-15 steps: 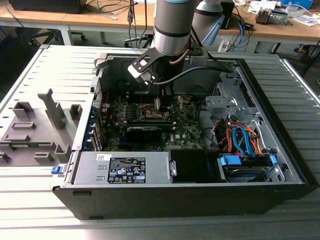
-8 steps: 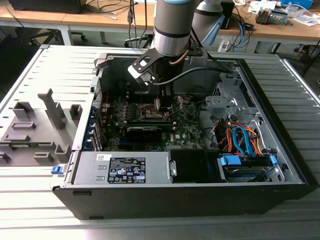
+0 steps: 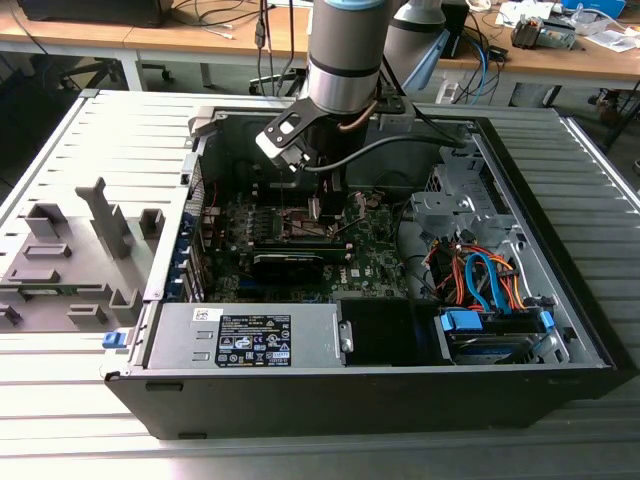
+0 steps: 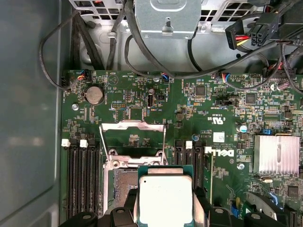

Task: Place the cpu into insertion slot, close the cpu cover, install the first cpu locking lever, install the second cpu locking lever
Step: 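Place the cpu into insertion slot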

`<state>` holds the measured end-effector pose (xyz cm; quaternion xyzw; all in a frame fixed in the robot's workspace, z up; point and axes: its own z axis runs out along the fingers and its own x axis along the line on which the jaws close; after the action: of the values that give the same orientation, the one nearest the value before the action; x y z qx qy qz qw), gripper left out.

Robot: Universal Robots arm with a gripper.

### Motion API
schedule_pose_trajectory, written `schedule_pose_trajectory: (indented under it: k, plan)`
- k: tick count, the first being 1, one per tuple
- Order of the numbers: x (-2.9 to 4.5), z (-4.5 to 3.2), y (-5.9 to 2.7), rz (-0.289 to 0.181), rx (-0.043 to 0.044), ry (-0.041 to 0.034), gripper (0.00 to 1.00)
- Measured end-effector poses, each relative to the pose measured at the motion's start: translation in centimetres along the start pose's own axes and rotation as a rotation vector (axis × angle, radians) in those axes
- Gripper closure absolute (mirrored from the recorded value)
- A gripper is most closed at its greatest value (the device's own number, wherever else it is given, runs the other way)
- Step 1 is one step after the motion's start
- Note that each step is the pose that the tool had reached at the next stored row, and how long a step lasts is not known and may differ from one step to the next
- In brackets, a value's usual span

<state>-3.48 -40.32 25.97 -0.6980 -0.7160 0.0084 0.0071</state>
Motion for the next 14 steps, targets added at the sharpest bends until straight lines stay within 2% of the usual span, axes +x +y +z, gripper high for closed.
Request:
schedule_pose_trajectory:
  k: [9, 14]
  plan:
    - [0.00, 0.28, 0.01, 0.000, 0.0000, 0.0000, 0.46]
    - [0.00, 0.88, 0.02, 0.000, 0.0000, 0.0000, 0.46]
